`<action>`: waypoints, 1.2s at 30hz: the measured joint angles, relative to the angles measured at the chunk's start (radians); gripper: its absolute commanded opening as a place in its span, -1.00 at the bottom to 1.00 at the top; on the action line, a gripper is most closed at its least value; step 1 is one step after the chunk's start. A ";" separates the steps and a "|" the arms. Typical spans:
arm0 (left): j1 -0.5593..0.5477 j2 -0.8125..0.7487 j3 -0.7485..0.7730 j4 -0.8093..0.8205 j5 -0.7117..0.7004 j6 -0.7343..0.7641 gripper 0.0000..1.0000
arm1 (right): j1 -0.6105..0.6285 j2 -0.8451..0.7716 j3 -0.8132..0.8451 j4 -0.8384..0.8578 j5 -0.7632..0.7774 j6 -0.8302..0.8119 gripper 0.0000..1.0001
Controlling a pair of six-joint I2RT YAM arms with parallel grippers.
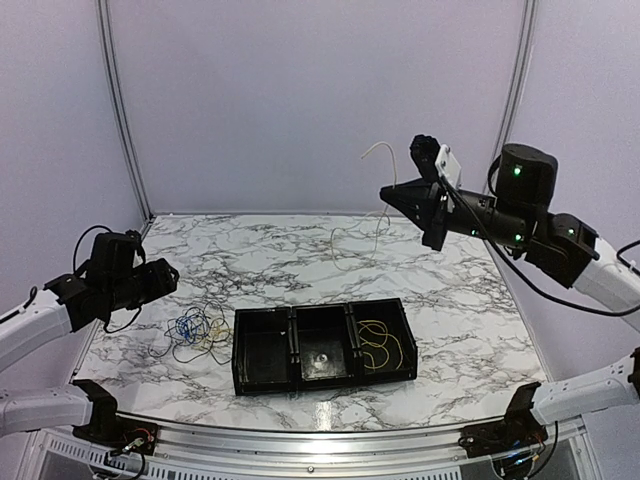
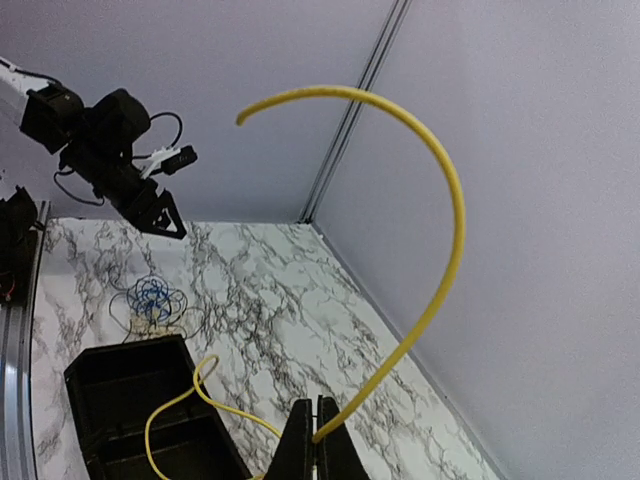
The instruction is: Untangle the cables
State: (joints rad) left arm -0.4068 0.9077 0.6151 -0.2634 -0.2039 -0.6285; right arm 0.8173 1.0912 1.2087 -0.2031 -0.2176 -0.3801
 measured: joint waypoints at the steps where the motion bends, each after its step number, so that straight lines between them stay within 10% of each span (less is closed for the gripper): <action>1: 0.000 0.015 0.010 -0.006 0.000 0.006 0.48 | 0.000 -0.029 -0.028 -0.021 0.010 -0.006 -1.00; 13: 0.000 0.175 0.080 -0.031 0.017 0.027 0.48 | -0.003 -0.210 -0.323 -0.258 0.097 -0.032 -1.00; 36: 0.000 0.170 0.086 -0.078 0.045 -0.010 0.50 | -0.066 0.057 -0.507 -0.120 0.088 0.040 -1.00</action>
State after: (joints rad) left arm -0.4068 1.0775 0.7010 -0.3412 -0.1589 -0.6384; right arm 0.7513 1.1484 0.7021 -0.3233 -0.1295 -0.3401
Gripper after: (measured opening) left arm 0.747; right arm 0.023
